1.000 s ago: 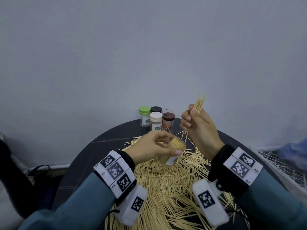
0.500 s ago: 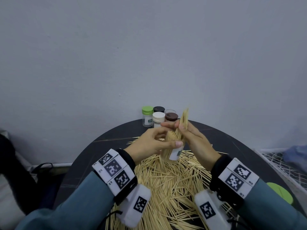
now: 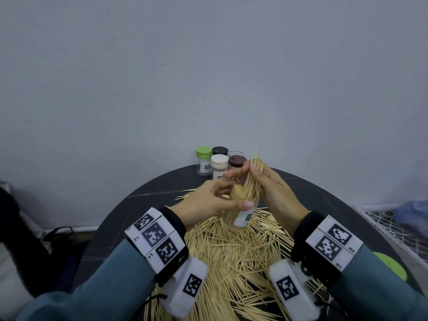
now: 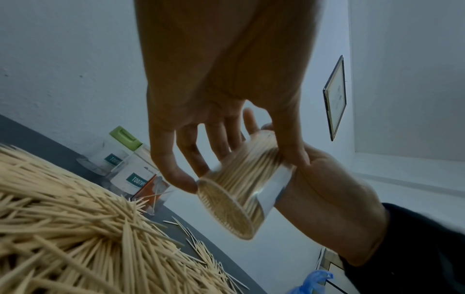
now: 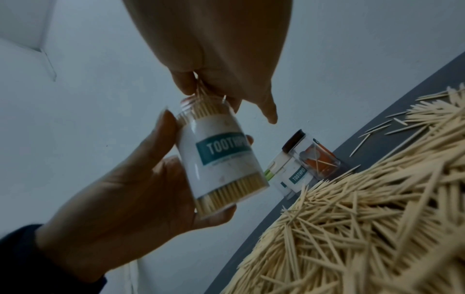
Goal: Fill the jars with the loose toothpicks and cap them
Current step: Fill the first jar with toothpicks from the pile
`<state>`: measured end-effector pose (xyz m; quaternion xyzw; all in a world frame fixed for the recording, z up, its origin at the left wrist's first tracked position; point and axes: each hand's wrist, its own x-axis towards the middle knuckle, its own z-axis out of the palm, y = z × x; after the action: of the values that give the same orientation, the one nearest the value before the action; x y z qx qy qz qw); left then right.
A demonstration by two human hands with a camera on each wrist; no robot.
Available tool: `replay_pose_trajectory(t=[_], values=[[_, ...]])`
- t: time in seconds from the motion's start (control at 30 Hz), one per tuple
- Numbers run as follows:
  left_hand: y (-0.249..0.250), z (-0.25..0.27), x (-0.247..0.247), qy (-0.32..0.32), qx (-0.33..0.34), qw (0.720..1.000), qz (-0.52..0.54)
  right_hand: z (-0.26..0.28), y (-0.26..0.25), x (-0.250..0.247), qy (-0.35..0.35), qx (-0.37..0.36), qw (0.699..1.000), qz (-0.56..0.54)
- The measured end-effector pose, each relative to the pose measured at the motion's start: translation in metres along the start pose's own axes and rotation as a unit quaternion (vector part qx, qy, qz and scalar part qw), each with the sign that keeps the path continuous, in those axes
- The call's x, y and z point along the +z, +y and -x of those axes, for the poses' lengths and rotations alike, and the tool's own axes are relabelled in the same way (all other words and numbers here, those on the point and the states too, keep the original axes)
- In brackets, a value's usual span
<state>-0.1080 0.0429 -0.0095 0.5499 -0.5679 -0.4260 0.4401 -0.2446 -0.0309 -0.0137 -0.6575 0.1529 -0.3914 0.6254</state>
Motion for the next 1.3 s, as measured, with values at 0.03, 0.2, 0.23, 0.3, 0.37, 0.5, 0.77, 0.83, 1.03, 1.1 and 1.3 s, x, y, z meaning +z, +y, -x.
replay_pose_trajectory(t=[0.03,0.2,0.23,0.3,0.37,0.5,0.77,0.83,1.03,1.1,1.3], values=[[0.0004,0.0001,0.0003,0.001,-0.001,1.000,0.004,0.0003,0.0004,0.0003,-0.001,0.000,1.000,-0.002],[0.0009,0.0011,0.0000,0.016,-0.012,1.000,0.019,0.0018,0.0027,0.0015,0.002,-0.005,1.000,0.029],[0.0011,0.0016,-0.0001,0.016,-0.013,1.000,0.022,0.0017,0.0028,0.0014,0.001,-0.008,0.999,0.036],[0.0010,0.0018,-0.0004,0.017,-0.010,0.999,0.028,0.0019,0.0025,0.0016,-0.004,-0.017,0.999,0.040],[0.0008,0.0012,-0.0009,0.018,-0.005,0.999,0.032,0.0022,0.0016,0.0012,0.000,-0.023,0.998,0.057],[0.0014,0.0017,-0.0014,0.007,0.005,1.000,0.022,0.0006,0.0028,-0.0025,0.012,-0.014,0.996,0.087],[-0.0001,0.0007,0.0006,-0.009,-0.014,1.000,-0.014,0.0026,-0.0060,-0.0010,0.009,-0.030,0.999,0.045],[-0.0003,0.0005,-0.0001,0.000,-0.020,1.000,-0.009,0.0019,-0.0027,-0.0012,0.015,-0.041,0.998,0.034],[-0.0002,0.0000,-0.0026,0.012,-0.023,1.000,0.002,-0.0003,0.0034,-0.0035,0.030,-0.055,0.997,0.046],[0.0001,0.0007,-0.0011,0.004,-0.025,1.000,-0.008,0.0008,0.0016,-0.0034,0.031,-0.069,0.997,0.032],[-0.0015,-0.0013,-0.0018,0.015,-0.032,0.999,0.016,0.0001,-0.0002,-0.0062,0.024,-0.064,0.992,0.109]])
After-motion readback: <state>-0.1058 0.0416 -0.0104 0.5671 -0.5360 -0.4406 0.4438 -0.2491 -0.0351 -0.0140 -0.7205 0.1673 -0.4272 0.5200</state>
